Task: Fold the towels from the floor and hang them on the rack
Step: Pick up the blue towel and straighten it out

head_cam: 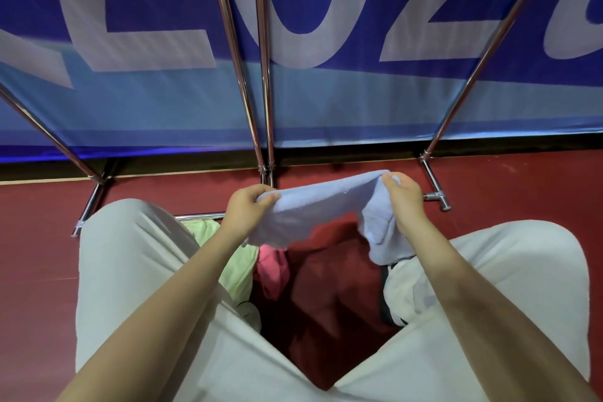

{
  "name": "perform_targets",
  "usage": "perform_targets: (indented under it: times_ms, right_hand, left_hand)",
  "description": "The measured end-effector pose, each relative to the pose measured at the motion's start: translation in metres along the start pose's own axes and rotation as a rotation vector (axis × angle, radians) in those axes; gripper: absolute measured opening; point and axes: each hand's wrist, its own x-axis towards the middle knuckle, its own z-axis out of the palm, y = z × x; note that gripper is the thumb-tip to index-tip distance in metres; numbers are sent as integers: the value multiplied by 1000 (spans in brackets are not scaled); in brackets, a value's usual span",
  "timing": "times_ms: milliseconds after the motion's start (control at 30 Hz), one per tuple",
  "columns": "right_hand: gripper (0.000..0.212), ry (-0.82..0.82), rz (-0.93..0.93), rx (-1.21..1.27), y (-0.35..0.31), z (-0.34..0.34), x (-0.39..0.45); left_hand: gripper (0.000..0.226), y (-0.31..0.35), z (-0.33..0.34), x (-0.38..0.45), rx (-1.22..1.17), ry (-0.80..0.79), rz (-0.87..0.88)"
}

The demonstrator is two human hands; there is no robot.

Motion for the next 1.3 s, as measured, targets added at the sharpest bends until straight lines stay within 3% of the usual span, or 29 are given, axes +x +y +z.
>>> perform_targets:
  times_ms: [100, 233, 367, 600, 867, 967, 1033, 1167, 1300]
  right_hand:
    - [14, -84, 9, -28, 2, 2, -5]
    - [22, -177, -205, -110, -4, 11, -21]
    - [19, -323, -306, -141, -7, 32, -43]
    - [25, -631, -279, -197, -13, 61, -70]
    - [8, -651, -277, -224, -18, 66, -71]
    - [14, -526, -284, -206, -22, 62, -65]
    - [14, -439, -319, -208, -25, 57, -57]
    - [13, -400, -353, -264, -25, 44, -45]
    - [13, -316, -335, -274, -22, 33, -35]
  left_hand:
    - [11, 1, -10, -5, -121, 120, 34]
    - [11, 6, -19, -12, -187, 229, 79]
    - [15, 12, -16, -15, -153, 132, 137]
    - [18, 29, -7, -22, -101, -98, 284]
    - [22, 36, -8, -26, -148, -147, 306]
    - [13, 29, -10, -22, -79, -158, 242]
    - [20, 23, -11, -18, -18, -164, 202]
    - [38, 17, -12, -17, -10, -137, 149]
    - [28, 5, -17, -12, -32, -100, 87]
